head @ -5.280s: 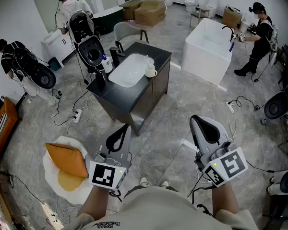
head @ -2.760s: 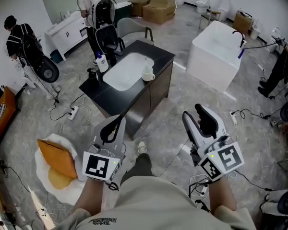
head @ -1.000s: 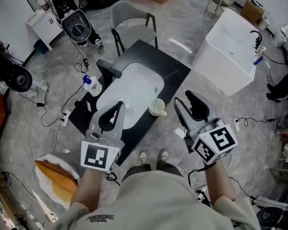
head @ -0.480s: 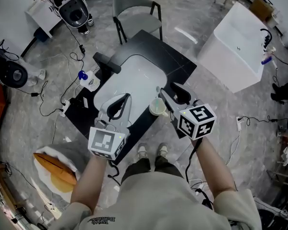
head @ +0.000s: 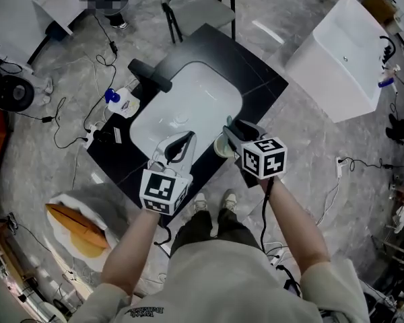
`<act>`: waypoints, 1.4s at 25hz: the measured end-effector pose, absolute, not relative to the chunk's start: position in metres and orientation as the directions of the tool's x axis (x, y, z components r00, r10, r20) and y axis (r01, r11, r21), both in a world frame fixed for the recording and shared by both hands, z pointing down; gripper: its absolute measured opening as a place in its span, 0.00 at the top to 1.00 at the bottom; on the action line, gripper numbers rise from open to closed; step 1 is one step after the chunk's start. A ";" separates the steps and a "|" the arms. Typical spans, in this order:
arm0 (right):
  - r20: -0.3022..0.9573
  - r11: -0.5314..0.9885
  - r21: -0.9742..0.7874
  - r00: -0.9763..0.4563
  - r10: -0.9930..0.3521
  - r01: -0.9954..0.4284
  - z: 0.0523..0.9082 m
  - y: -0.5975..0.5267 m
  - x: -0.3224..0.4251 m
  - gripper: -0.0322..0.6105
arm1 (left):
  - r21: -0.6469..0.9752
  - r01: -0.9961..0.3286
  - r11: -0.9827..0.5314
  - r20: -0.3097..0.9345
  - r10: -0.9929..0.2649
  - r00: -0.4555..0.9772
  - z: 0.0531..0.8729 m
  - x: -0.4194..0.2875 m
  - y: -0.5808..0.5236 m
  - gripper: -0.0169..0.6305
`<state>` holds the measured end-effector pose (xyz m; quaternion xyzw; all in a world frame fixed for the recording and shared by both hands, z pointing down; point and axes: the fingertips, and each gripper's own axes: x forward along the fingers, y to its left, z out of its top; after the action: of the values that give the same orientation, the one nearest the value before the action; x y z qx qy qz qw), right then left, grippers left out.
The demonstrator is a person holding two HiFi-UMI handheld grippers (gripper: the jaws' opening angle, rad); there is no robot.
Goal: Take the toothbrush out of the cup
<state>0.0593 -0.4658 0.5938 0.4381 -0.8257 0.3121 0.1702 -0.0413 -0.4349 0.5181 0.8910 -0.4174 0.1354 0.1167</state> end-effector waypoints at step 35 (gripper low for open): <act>0.443 0.536 -0.283 -0.604 -0.662 -0.795 0.492 -0.461 0.050 0.91 | 0.073 -0.827 -0.557 0.317 -0.774 0.549 0.484 -0.076 -0.434 0.97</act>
<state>0.0498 -0.4609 0.4920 0.4213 -0.8648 0.2333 0.1424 -0.0762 -0.4339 0.4843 0.8733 -0.4583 0.1253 0.1074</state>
